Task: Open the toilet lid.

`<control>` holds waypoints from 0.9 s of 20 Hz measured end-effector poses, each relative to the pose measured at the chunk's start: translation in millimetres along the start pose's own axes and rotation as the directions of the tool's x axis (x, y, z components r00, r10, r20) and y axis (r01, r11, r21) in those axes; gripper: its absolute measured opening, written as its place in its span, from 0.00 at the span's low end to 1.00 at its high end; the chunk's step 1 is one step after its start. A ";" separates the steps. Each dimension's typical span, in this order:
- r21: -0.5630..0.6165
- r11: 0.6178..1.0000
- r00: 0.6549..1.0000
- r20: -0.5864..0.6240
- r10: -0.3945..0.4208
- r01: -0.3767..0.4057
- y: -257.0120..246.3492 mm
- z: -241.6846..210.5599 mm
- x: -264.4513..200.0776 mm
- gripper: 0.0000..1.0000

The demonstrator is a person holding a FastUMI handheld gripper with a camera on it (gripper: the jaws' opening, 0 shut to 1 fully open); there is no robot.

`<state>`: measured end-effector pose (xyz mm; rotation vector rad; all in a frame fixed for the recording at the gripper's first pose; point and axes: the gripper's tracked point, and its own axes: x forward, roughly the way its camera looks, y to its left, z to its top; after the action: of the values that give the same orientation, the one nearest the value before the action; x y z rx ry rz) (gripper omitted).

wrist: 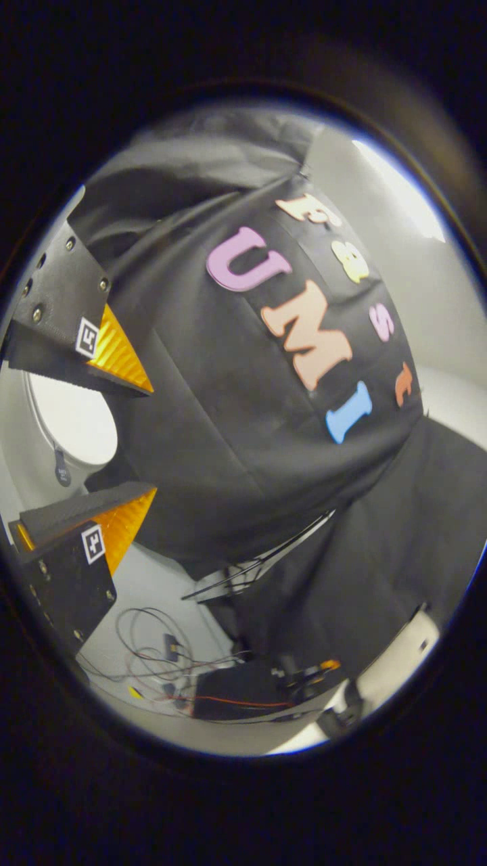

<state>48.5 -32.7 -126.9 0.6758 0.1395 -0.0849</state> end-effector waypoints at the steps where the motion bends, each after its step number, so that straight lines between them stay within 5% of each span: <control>1: 0.071 0.997 1.000 -0.007 -0.008 0.009 -11.1 -8.9 5.0 0.76; 4: 0.281 0.959 0.999 -0.030 -0.039 0.046 -41.0 -44.2 17.4 0.74; 9: 0.593 0.797 0.990 -0.139 -0.039 0.115 -62.9 -141.6 51.3 0.74; 18: 0.546 0.793 0.936 -0.343 -0.080 0.268 -66.5 -232.5 84.8 0.74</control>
<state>100.6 58.9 -360.6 1.3023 0.4913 -0.2104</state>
